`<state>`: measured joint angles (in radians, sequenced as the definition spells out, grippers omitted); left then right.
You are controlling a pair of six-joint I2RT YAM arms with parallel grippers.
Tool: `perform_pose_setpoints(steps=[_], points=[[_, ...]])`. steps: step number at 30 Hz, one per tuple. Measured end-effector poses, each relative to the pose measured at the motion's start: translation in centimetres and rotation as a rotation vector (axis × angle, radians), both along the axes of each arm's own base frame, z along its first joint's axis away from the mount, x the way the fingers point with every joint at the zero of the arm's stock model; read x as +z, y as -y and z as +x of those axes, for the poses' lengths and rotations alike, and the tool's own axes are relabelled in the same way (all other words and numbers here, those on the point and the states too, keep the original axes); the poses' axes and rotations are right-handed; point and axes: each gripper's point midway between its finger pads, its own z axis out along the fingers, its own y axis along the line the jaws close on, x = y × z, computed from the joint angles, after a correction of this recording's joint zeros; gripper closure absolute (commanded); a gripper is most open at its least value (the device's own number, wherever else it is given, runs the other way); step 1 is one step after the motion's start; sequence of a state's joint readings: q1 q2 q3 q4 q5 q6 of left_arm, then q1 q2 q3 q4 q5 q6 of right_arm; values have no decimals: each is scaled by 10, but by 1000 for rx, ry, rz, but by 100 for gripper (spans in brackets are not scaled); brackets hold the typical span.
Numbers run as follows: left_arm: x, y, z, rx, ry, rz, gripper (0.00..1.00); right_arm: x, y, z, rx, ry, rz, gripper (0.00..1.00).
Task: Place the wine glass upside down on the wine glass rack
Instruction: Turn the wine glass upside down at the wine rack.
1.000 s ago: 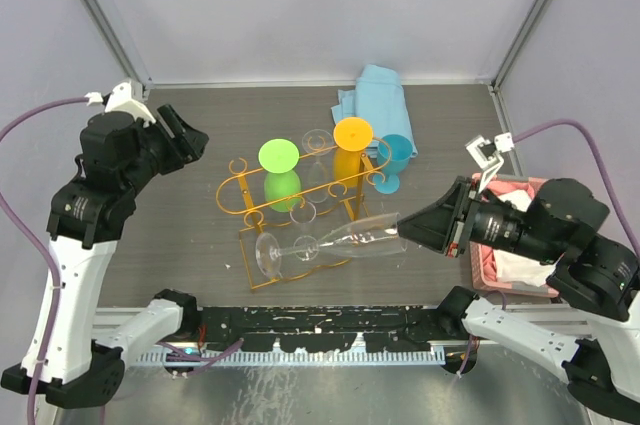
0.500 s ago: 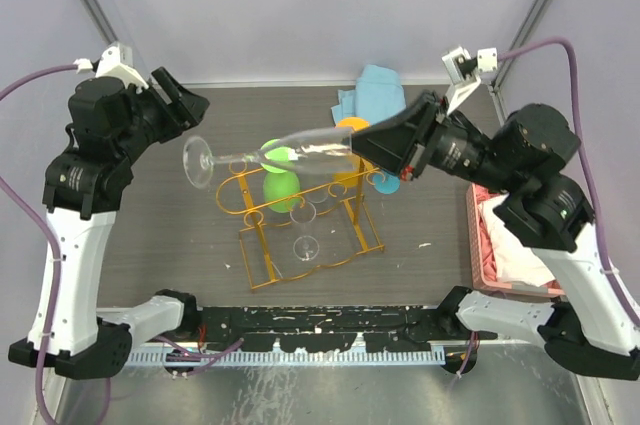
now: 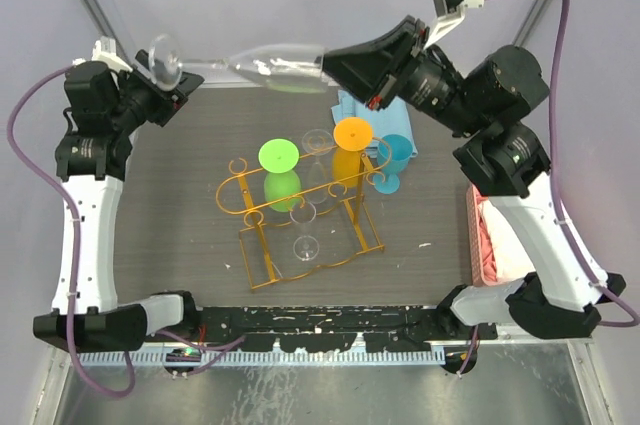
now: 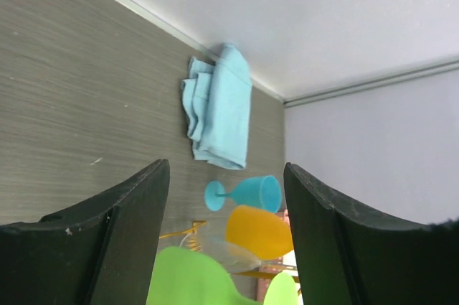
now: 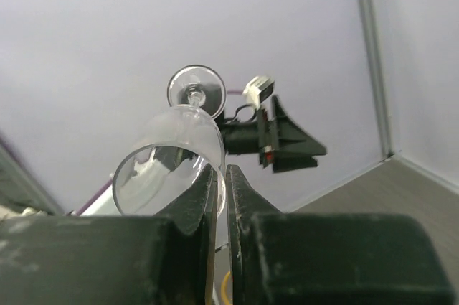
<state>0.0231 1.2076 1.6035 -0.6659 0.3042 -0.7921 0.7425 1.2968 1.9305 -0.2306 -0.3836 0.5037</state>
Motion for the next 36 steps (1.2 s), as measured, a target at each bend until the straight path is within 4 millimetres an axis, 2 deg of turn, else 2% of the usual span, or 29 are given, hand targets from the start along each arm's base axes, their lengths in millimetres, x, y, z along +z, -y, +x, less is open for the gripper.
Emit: perform_pose_setpoints(steps=[2, 6, 10, 15, 18, 22, 27, 32, 36], points=[[-4, -1, 8, -7, -2, -75, 35, 5, 6, 18, -28, 6, 23, 99], [-13, 3, 25, -41, 7, -268, 35, 15, 36, 70, -89, -12, 122, 100], [-11, 11, 40, -87, 23, -462, 35, 13, 56, 122, -49, -64, 230, 100], [26, 17, 50, -163, 125, -656, 35, -15, 52, 173, 87, -181, 296, 99], [58, 18, 49, -227, 214, -760, 34, -32, 42, 190, 177, -247, 308, 99], [88, 18, 46, -311, 295, -879, 34, -33, 33, 198, 297, -260, 319, 99], [110, 21, 40, -408, 374, -988, 34, -23, 33, 187, 383, -224, 319, 99], [120, 34, 36, -499, 469, -1040, 34, -8, 37, 166, 448, -150, 330, 99], [121, 52, 33, -564, 511, -1078, 34, -7, 38, 162, 488, -128, 340, 99]])
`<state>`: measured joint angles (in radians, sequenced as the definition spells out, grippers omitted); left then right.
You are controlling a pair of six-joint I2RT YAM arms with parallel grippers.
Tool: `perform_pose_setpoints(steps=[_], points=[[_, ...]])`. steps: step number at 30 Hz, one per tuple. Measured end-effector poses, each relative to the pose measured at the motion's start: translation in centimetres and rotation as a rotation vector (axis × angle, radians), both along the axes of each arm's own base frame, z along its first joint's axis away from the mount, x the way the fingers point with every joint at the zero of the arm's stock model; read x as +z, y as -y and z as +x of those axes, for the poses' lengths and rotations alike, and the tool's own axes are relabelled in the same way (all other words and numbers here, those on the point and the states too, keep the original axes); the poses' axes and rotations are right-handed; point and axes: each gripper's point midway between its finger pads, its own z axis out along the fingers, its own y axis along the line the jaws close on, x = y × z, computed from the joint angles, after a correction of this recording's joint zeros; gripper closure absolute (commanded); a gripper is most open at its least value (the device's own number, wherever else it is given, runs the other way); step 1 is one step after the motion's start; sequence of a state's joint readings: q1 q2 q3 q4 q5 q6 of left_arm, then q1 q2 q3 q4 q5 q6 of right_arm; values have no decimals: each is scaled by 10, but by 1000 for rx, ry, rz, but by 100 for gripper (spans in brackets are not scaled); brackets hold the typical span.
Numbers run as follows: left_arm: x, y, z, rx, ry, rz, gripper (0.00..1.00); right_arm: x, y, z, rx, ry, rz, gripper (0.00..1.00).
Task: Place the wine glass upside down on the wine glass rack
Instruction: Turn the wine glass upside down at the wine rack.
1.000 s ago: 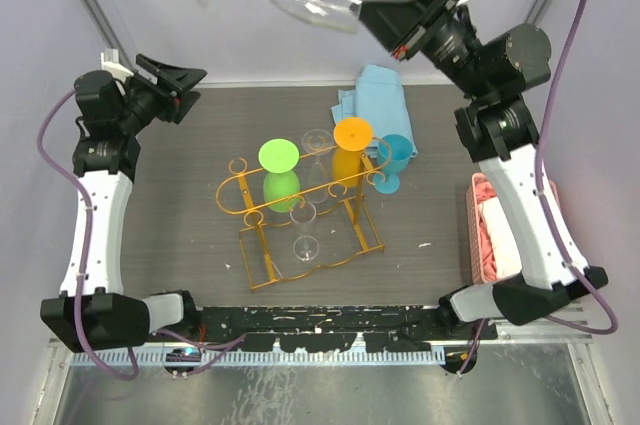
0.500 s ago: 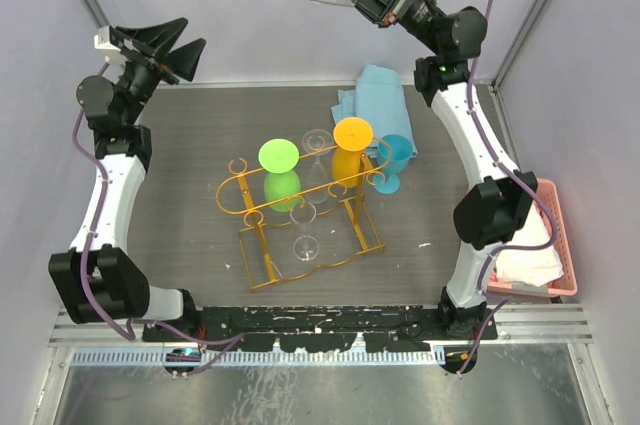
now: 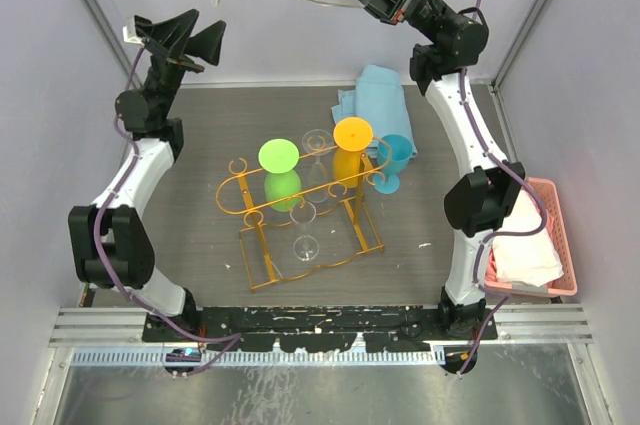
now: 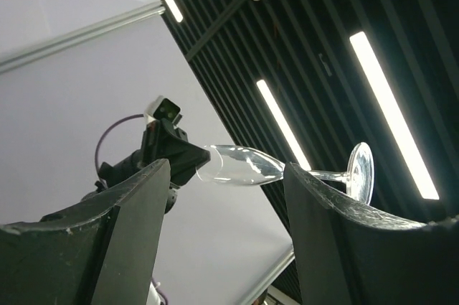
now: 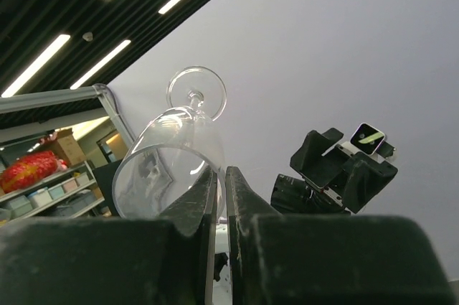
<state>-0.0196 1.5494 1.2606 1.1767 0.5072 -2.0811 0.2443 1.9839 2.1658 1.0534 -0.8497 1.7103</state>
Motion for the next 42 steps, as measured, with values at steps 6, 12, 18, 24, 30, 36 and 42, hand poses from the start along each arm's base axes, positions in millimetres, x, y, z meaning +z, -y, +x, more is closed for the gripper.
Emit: perform_pose_setpoints(steps=[6, 12, 18, 24, 30, 36, 42], points=[[10, 21, -4, -44, 89, -62, 35, -15, -5, 14, 25, -41, -17, 100], [36, 40, -31, -101, 189, -94, 37, -21, -5, 16, 38, -49, -32, 99], [49, 43, -50, -119, 236, -127, 38, -24, -4, 16, 48, -43, -31, 100], [55, 37, -57, -100, 236, -168, 39, -33, -5, 22, 74, -55, -25, 99], [66, 33, -71, -96, 259, -198, 42, -41, -5, 28, 97, -81, -21, 100], [70, 44, -85, -140, 272, -213, 49, -40, -3, 25, 99, -66, -18, 99], [71, 56, -92, -181, 267, -220, 57, -42, -3, 24, 104, -61, -15, 99]])
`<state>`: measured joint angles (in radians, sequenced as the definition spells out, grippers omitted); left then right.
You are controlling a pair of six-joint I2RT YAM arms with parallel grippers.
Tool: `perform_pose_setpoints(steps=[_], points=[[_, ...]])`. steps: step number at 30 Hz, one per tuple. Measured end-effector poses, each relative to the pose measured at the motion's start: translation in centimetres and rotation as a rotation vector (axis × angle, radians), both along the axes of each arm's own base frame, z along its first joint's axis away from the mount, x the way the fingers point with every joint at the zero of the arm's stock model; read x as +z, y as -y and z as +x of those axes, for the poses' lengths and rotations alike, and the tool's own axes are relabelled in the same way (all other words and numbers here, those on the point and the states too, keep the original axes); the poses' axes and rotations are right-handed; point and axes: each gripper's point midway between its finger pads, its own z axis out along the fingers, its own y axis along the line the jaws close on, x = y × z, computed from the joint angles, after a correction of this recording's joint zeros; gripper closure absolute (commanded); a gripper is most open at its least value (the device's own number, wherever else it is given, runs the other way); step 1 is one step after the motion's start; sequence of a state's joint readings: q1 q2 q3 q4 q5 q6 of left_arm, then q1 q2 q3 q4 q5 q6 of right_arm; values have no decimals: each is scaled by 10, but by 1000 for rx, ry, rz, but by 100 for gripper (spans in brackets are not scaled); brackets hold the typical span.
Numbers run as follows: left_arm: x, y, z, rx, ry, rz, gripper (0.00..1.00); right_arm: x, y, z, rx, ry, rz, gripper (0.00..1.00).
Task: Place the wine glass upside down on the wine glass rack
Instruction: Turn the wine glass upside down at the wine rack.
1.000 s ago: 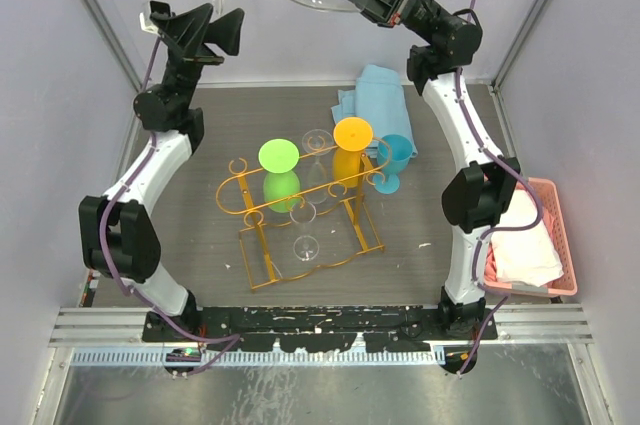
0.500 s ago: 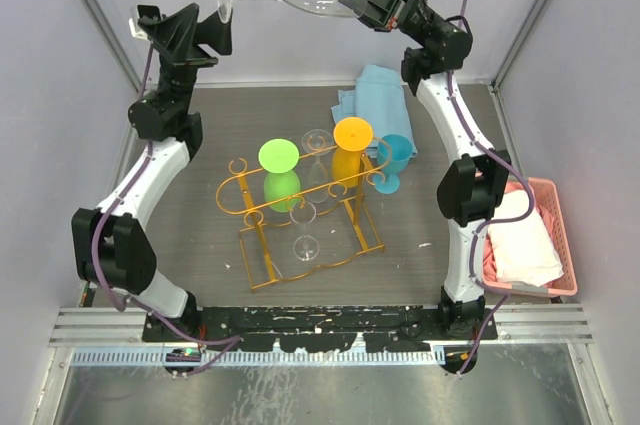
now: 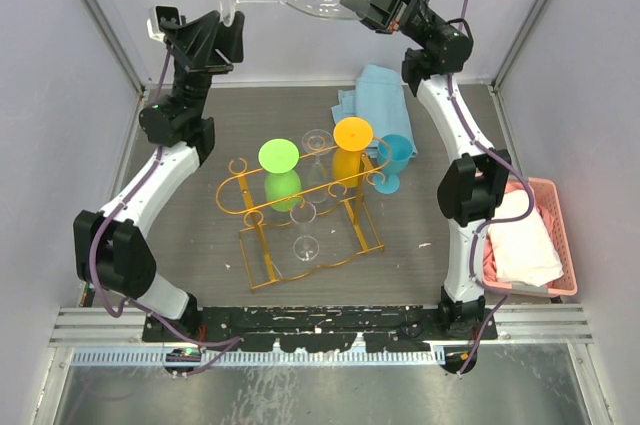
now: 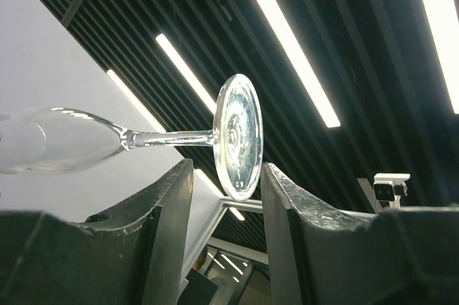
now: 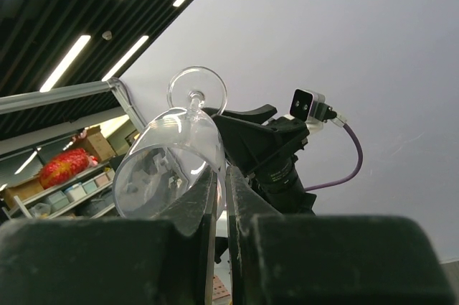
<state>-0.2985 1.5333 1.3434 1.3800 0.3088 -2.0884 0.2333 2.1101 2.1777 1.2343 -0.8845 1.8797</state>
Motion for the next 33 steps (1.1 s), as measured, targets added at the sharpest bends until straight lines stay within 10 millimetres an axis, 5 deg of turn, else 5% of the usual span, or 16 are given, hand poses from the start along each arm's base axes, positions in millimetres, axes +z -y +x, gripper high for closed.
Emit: perform_pose_setpoints(steps=[10, 16, 22, 26, 28, 33], points=[[5, -1, -5, -4, -5, -30, 78, -5, 1, 0, 10, -4, 9, 100], [5, 0, -5, -8, -10, -32, 80, -6, 0, -1, 17, -8, 11, 99], [4, 1, -5, -13, -13, -27, 97, -6, 0, -1, 17, -7, 11, 99], [4, 5, -9, -38, -12, -19, 99, -6, 1, 0, 15, -11, 13, 99], [4, 6, -11, -43, -14, -16, 100, -7, 1, 1, 14, -13, 14, 94], [3, 7, -10, -43, -27, -10, 100, -10, 0, 3, 16, -27, 16, 64]])
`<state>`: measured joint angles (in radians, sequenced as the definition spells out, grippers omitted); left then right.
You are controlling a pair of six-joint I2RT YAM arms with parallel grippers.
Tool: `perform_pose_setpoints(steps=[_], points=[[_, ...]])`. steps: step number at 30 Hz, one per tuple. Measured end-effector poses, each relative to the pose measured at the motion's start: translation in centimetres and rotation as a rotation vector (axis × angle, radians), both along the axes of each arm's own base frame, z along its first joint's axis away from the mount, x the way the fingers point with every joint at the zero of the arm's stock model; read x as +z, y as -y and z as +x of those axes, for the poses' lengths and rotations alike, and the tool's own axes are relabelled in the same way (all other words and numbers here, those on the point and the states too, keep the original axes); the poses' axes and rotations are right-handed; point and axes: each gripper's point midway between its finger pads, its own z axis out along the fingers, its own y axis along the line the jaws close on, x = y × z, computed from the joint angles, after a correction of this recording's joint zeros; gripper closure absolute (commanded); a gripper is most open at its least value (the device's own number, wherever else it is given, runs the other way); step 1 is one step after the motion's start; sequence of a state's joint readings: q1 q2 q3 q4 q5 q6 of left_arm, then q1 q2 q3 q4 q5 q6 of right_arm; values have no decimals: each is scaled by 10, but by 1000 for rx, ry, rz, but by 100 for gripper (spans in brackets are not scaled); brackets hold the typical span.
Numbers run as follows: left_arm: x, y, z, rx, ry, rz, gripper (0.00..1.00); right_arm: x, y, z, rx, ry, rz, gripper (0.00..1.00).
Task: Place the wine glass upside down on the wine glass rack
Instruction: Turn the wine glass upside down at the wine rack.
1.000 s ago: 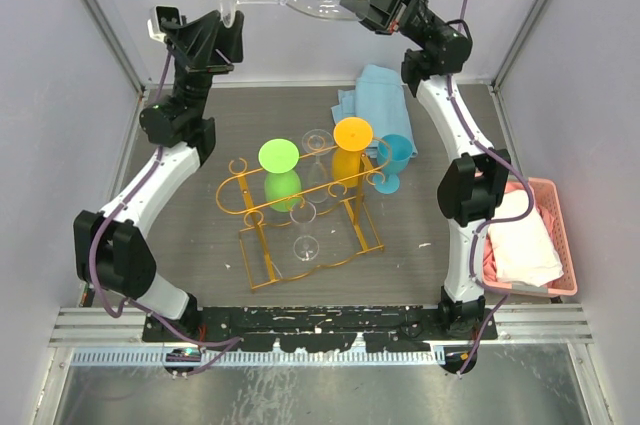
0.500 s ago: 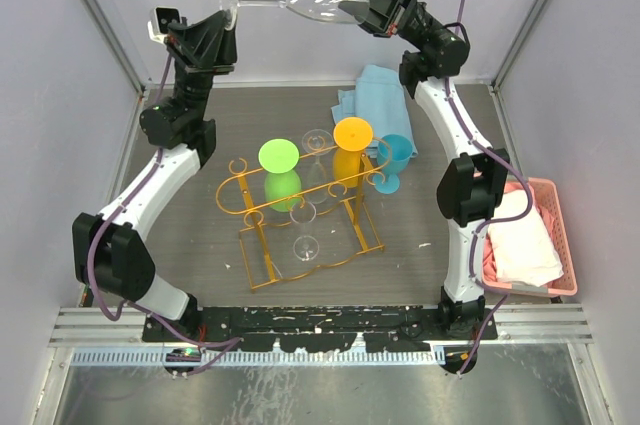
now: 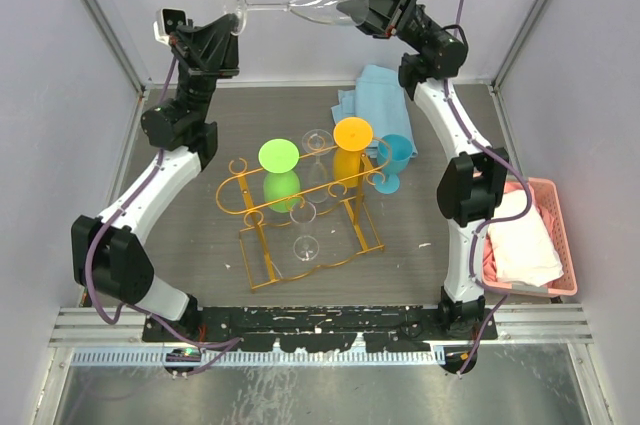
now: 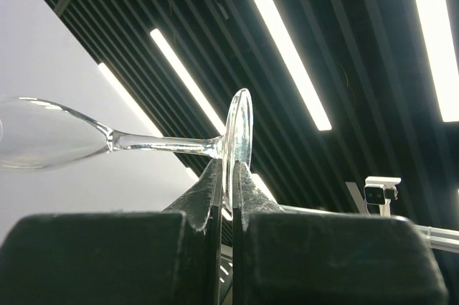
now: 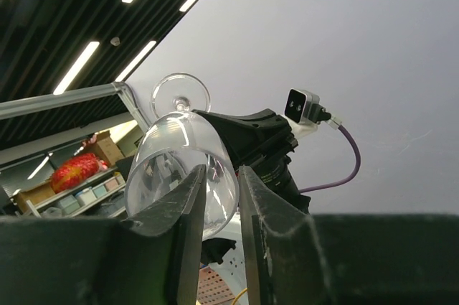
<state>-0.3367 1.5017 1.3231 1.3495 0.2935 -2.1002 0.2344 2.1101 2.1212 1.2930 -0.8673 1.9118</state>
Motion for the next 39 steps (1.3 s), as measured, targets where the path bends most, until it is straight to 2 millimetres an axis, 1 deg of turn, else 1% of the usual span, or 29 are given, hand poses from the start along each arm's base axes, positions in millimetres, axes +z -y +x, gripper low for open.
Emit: perform_pose_setpoints(steps=[6, 11, 14, 18, 21, 25, 32, 35, 37, 39], points=[[0, 0, 0, -1, 1, 0, 100, -4, 3, 4, -1, -16, 9, 59], [1, -1, 0, 1, 1, -5, 99, -4, 13, 8, -16, -16, 19, 55], [4, -3, -1, 7, 6, -11, 100, -6, 22, 12, -35, -20, 22, 54], [15, -7, -7, 13, 34, -20, 99, -10, 34, 17, -65, -33, 20, 54], [21, -11, -10, 20, 54, -25, 99, -9, 47, 19, -94, -37, 20, 54], [22, -15, -7, 37, 56, -25, 100, -6, 66, 18, -139, -26, 23, 53], [15, -20, 12, 71, 34, 10, 100, -5, 92, 12, -199, -25, 24, 53], [9, -31, 27, 118, 12, 55, 99, -2, 98, 6, -220, -20, 22, 53], [2, -42, 38, 155, -6, 82, 99, 1, 98, -1, -225, -10, 18, 53], [-9, -54, 50, 196, -30, 109, 99, 4, 97, -10, -231, 0, 13, 53]])
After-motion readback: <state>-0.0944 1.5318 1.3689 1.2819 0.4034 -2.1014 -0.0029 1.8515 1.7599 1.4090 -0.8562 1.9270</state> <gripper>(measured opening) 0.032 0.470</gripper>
